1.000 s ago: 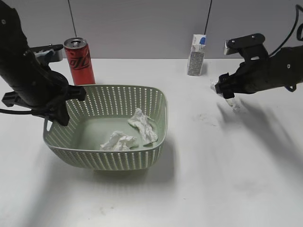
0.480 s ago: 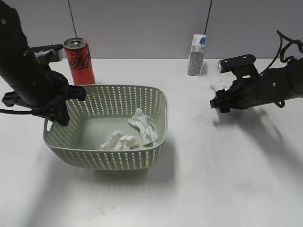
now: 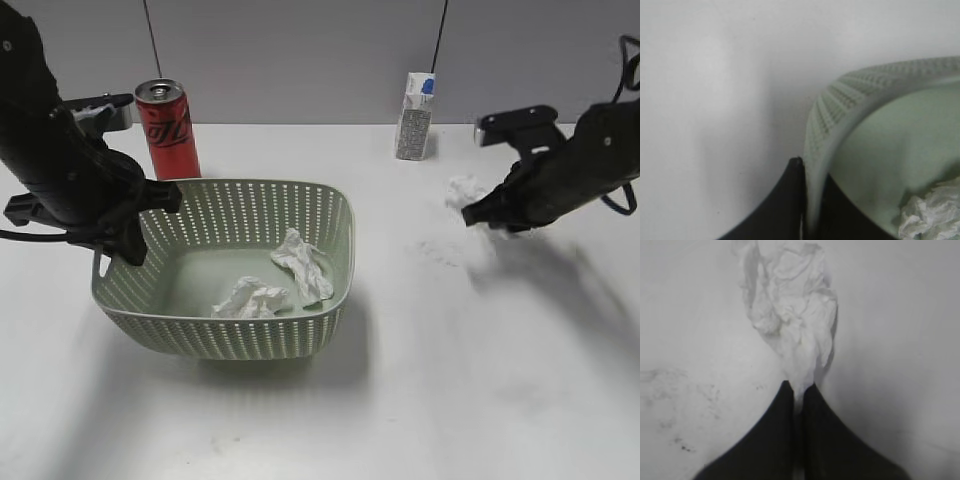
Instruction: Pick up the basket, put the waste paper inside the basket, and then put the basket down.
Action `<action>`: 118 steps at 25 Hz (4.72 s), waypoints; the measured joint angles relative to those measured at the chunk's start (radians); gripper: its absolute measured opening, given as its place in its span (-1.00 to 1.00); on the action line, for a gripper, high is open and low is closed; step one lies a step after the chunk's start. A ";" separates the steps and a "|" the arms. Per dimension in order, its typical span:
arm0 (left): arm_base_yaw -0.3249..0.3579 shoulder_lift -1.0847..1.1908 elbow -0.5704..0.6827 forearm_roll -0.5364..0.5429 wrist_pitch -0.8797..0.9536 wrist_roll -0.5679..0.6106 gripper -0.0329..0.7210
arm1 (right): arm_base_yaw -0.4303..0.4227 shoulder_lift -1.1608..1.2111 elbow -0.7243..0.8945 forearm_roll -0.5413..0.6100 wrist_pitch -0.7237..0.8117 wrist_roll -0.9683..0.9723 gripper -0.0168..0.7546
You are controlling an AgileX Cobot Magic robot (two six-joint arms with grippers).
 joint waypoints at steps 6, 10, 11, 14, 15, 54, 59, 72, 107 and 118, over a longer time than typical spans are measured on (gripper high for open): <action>0.000 0.000 0.000 0.000 -0.001 0.000 -0.91 | 0.102 -0.269 0.002 0.033 0.040 0.000 -0.97; 0.000 0.000 0.000 0.000 -0.004 0.000 -0.91 | 0.272 -0.406 0.002 0.039 0.043 0.000 -0.97; 0.000 0.000 0.000 0.000 -0.005 0.000 -0.91 | 0.322 -0.420 0.002 0.040 0.043 0.000 -0.97; 0.000 0.000 0.000 0.000 -0.005 0.000 -0.91 | 0.451 -0.430 0.002 0.042 0.038 0.000 -0.97; 0.000 0.000 0.000 0.000 -0.006 0.000 -0.91 | 0.487 -0.420 0.002 0.043 0.035 0.000 -0.97; -0.032 0.138 -0.225 -0.092 0.084 -0.024 -0.91 | -0.025 -0.389 -0.379 0.028 0.943 -0.068 0.55; -0.072 0.256 -0.288 -0.099 0.101 -0.093 -0.91 | -0.027 -0.522 -0.378 0.018 0.968 -0.068 0.54; -0.078 0.280 -0.292 -0.107 0.096 -0.073 0.63 | -0.027 -0.988 -0.076 0.019 0.980 -0.068 0.53; 0.248 -0.704 0.140 0.086 0.245 0.192 0.64 | -0.027 -2.004 0.654 0.003 0.801 0.026 0.53; 0.248 -1.215 0.534 0.110 0.221 0.192 0.64 | -0.027 -2.004 0.654 0.003 0.800 0.026 0.53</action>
